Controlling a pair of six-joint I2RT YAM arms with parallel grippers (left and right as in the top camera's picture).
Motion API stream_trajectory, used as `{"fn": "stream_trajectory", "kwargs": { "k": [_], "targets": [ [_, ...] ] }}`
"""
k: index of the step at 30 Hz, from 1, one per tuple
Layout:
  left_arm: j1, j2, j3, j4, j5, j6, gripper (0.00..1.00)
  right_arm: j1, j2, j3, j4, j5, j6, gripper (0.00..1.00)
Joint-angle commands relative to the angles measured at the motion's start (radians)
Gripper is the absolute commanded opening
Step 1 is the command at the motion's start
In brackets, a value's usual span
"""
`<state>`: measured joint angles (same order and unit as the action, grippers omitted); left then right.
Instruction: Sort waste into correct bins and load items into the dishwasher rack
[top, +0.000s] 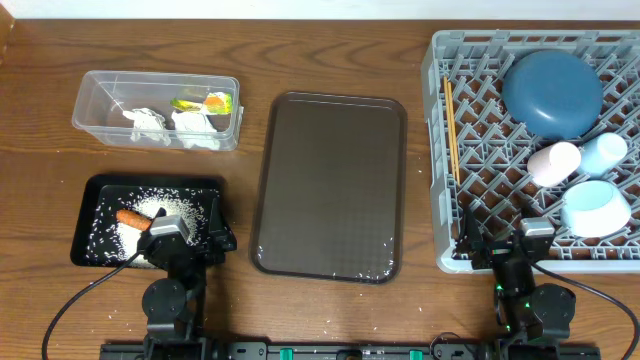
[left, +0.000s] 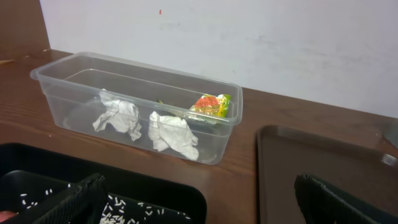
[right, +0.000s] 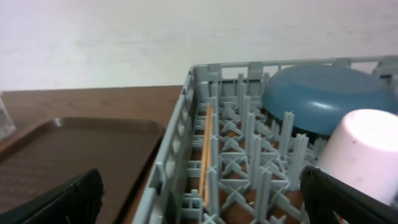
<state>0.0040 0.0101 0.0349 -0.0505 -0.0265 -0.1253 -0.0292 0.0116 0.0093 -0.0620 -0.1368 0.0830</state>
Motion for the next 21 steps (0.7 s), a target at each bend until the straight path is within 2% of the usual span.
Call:
{"fn": "stream_trajectory", "kwargs": {
  "k": [1,21],
  "targets": [
    [0.003,-0.006,-0.031,-0.018,-0.011,0.017,0.98,0.011,-0.007,-0.004,-0.004,0.021,-0.067,0.99],
    [0.003,-0.006,-0.031,-0.018,-0.011,0.017,0.98,0.009,-0.007,-0.004,-0.005,0.039,-0.084,0.99]
  ]
}}
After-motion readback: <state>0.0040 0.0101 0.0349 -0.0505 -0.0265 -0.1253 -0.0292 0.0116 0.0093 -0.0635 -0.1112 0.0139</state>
